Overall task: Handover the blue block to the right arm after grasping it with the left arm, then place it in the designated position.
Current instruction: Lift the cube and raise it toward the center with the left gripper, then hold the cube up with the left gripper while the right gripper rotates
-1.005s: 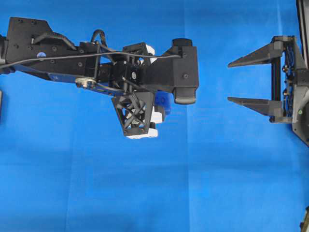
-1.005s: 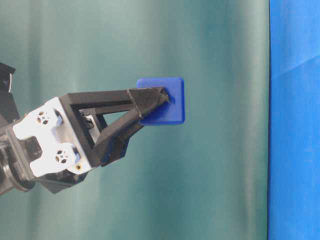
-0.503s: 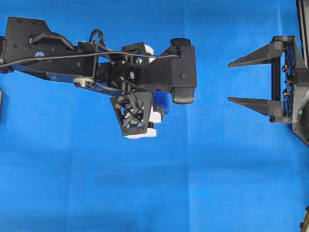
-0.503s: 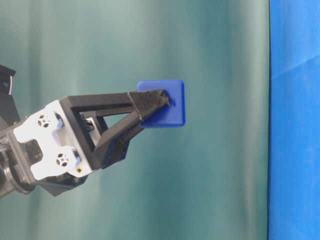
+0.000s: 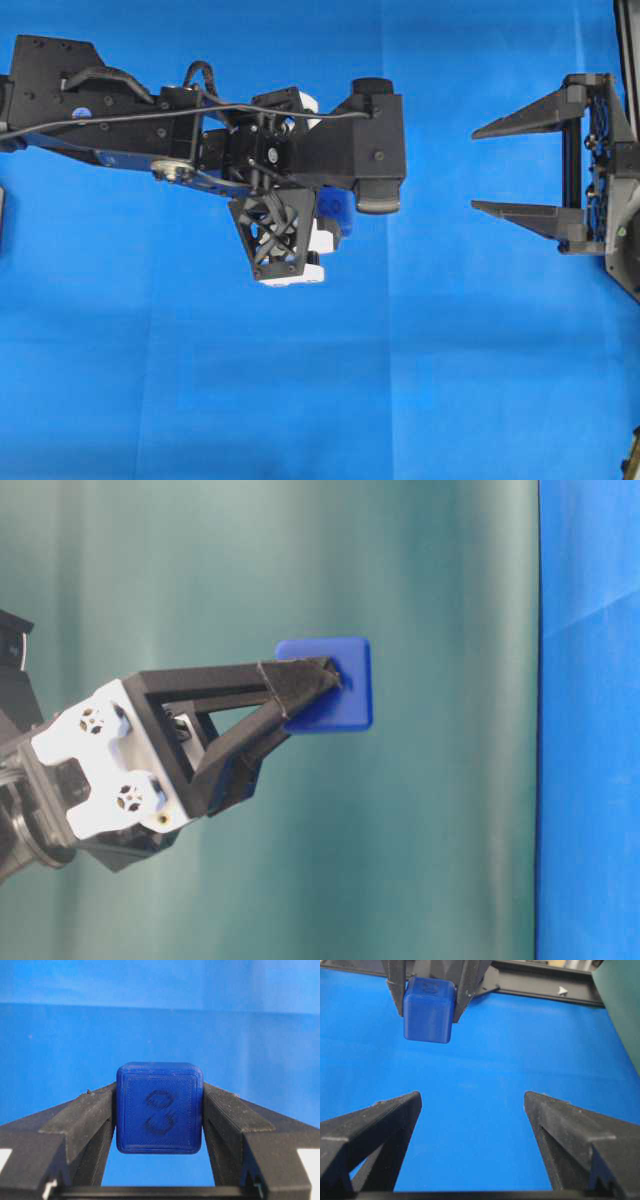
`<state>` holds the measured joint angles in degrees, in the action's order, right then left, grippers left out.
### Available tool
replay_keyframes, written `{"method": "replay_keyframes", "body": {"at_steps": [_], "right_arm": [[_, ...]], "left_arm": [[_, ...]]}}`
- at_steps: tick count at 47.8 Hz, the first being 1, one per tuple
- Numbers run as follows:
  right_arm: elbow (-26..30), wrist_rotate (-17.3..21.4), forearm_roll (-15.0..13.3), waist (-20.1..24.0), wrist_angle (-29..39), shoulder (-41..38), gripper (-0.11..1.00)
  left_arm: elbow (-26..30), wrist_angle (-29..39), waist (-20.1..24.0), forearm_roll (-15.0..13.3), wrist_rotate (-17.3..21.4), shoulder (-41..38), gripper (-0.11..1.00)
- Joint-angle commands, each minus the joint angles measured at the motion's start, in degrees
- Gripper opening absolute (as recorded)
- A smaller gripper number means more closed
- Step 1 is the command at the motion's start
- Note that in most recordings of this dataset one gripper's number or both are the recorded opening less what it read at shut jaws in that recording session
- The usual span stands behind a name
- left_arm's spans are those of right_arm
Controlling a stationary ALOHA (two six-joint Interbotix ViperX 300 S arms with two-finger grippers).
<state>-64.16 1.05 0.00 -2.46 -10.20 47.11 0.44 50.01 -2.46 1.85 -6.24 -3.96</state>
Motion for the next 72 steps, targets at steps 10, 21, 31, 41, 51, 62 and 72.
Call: {"method": "replay_keyframes", "body": {"at_steps": [10,21,31,41,51,62,72], "right_arm": [[2.29,0.09,0.26,-0.09,0.26,-0.09,0.98],[3.08,0.00,0.18,-0.09,0.09,-0.53,0.98],[3.52,0.00,0.18,-0.09,0.09,-0.88,0.98],[3.69,0.00,0.18,-0.09,0.00,-0.88,0.98],[3.78,0.00,0.18,-0.09,0.00,-0.88,0.98],[3.78,0.00,0.18,-0.09,0.18,-0.88,0.98],[3.87,0.00,0.18,-0.09,0.18,-1.05,0.98]], "left_arm": [[-10.63,-15.12,0.53,0.26,0.09,9.40,0.46],[-21.88,-32.78,0.97,0.18,0.09,16.35,0.46],[-29.53,-45.53,0.97,0.26,0.26,20.83,0.46],[-36.04,-55.37,0.97,0.18,0.97,24.43,0.46],[-40.61,-62.23,0.97,-0.79,4.83,26.28,0.46],[-41.22,-63.37,1.23,-0.88,5.01,26.10,0.46],[-41.04,-63.37,1.23,-1.05,4.75,26.02,0.46]]}}
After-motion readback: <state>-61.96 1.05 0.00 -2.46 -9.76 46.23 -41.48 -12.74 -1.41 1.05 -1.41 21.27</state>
